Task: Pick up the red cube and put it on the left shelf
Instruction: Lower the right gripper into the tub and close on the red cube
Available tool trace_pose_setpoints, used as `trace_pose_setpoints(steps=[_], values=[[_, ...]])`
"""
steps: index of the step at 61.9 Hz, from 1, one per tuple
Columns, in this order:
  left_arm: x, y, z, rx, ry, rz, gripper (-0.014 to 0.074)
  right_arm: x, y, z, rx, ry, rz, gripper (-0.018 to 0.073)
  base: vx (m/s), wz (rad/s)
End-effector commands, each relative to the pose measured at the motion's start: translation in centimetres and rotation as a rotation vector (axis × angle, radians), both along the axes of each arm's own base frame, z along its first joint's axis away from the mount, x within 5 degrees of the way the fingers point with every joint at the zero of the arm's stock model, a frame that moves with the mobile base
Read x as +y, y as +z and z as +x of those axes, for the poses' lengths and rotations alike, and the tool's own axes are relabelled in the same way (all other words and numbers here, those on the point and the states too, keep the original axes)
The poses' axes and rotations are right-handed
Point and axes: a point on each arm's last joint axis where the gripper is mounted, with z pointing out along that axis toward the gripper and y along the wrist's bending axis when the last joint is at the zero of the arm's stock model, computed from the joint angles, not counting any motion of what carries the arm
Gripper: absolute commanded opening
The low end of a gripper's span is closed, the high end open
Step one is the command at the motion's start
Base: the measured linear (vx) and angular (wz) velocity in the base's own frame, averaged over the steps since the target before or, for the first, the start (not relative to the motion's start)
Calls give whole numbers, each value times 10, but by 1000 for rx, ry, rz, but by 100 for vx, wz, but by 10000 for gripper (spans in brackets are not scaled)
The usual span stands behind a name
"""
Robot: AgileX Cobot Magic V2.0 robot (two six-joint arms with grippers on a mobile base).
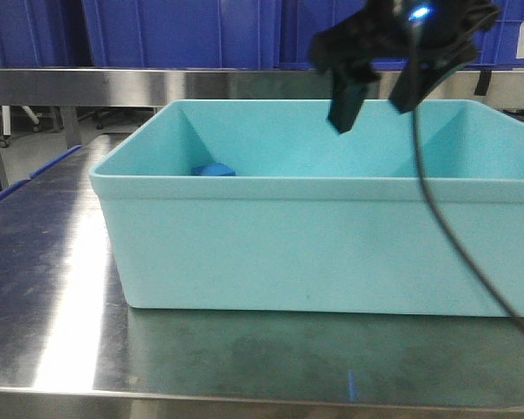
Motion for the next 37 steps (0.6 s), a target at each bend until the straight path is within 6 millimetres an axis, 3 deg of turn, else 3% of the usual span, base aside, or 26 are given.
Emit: trace_pose_setpoints(steps=[1, 37], values=[[0, 0, 1, -62, -4, -5, 106, 7, 21, 1, -80, 36, 21, 559, 0, 0], [0, 0, 1, -62, -4, -5, 106, 14, -13, 5, 61, 38, -79, 559, 0, 0]])
